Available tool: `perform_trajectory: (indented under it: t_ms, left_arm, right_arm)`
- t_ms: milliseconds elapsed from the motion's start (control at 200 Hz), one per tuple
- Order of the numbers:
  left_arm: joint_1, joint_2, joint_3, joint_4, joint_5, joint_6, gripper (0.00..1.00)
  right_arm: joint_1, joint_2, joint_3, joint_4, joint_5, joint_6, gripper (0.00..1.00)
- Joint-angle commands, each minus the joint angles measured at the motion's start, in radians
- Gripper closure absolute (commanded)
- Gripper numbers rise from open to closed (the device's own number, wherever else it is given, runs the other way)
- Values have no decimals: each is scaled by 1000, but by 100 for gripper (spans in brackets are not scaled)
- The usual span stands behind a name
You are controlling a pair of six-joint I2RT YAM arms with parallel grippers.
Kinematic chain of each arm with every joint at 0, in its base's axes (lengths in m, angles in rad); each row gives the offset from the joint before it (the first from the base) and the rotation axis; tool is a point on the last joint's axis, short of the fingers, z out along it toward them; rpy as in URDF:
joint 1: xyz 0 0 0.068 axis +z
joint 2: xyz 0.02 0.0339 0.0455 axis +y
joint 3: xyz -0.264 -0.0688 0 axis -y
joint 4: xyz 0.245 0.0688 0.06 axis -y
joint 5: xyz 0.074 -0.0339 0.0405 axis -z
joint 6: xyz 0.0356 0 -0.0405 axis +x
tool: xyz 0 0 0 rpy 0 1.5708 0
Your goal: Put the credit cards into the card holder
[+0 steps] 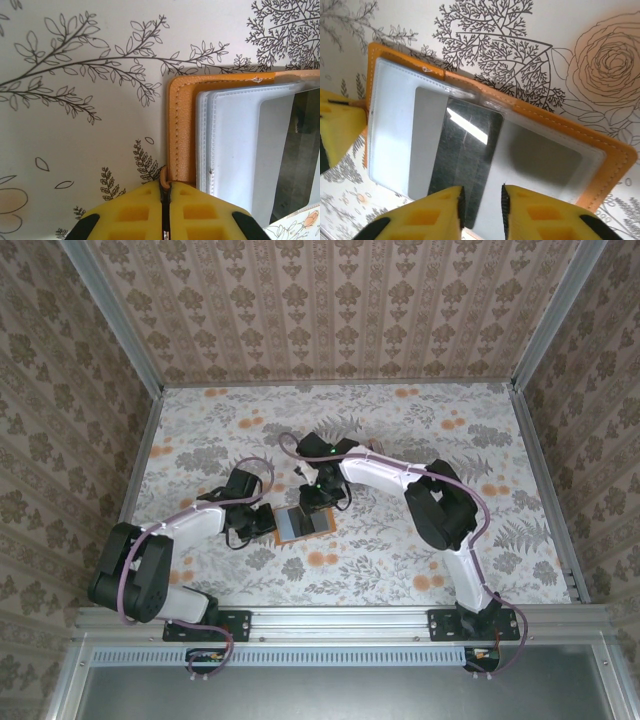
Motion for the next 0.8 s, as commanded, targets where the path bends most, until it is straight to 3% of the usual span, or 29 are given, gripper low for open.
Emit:
perform_trajectory:
  t_ms: [0,115,795]
  left_arm:
    - [-4,35,-9,-33,-21,1,92]
    - [-5,47,-3,-36,-14,1,92]
    - [-30,51,-25,2,-13,-26,94]
  right_arm:
    - [-7,-22,-34,-1,0,1,83]
    - [-8,9,-27,0,2,4,89]
    - [53,94,16,19,-20,20,89]
